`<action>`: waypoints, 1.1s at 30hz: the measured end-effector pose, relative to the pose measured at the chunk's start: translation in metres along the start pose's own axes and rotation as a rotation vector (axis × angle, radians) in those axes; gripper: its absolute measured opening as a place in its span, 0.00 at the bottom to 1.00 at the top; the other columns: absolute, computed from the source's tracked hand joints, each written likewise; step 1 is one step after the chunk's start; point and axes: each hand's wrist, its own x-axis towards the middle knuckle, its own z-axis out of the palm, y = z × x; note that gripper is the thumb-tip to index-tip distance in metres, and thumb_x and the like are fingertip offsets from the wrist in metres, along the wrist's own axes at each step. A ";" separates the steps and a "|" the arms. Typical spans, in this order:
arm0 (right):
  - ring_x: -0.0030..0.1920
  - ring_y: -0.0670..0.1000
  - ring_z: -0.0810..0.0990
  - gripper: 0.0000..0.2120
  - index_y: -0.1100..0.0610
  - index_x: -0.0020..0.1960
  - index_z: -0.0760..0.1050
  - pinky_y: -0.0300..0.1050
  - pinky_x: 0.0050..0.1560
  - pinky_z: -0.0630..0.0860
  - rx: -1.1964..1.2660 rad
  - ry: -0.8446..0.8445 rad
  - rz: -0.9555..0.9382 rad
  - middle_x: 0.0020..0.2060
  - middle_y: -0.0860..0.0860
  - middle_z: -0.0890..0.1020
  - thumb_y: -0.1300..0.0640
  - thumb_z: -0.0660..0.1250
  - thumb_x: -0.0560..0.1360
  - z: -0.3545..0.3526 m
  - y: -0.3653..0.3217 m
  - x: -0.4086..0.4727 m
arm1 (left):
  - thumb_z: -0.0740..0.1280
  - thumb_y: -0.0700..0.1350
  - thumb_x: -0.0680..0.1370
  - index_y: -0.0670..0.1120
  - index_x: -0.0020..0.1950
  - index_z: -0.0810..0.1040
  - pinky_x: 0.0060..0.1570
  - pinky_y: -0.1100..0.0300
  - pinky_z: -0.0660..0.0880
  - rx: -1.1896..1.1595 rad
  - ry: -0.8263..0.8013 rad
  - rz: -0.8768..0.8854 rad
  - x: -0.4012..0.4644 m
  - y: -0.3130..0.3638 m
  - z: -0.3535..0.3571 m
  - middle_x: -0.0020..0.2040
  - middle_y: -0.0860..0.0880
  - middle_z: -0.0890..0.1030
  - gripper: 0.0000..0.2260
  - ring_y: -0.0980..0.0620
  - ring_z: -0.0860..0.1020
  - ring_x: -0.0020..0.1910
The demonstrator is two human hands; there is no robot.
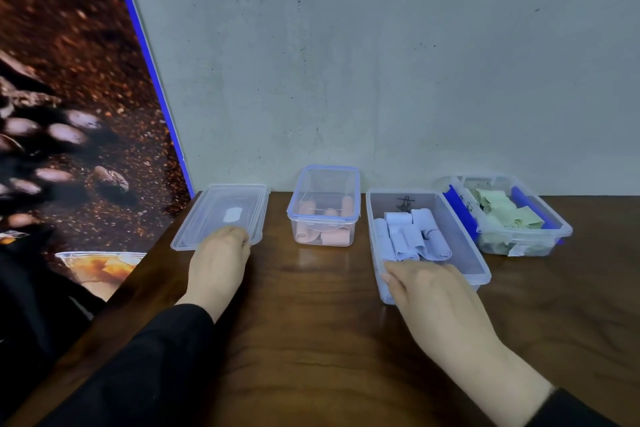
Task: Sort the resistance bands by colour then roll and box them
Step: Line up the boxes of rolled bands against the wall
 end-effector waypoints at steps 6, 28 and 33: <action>0.33 0.49 0.74 0.12 0.49 0.39 0.72 0.45 0.38 0.69 0.076 -0.034 0.056 0.32 0.45 0.75 0.50 0.69 0.79 -0.012 -0.008 -0.010 | 0.61 0.37 0.81 0.48 0.52 0.76 0.37 0.56 0.67 -0.566 -0.069 -0.384 -0.001 0.028 -0.035 0.39 0.48 0.72 0.07 0.49 0.75 0.45; 0.34 0.49 0.76 0.13 0.53 0.66 0.79 0.41 0.36 0.77 1.201 0.040 0.688 0.43 0.48 0.86 0.55 0.64 0.83 -0.085 0.063 0.003 | 0.59 0.43 0.84 0.50 0.66 0.75 0.57 0.52 0.78 -1.546 -0.212 -0.275 -0.078 0.234 -0.112 0.51 0.49 0.86 0.11 0.50 0.84 0.53; 0.54 0.62 0.81 0.15 0.53 0.68 0.78 0.51 0.54 0.79 0.954 0.096 0.655 0.52 0.63 0.82 0.53 0.64 0.83 -0.070 0.075 0.005 | 0.59 0.47 0.84 0.56 0.56 0.80 0.48 0.70 0.75 -1.019 -0.268 -0.080 -0.068 0.218 -0.074 0.50 0.57 0.84 0.10 0.61 0.79 0.51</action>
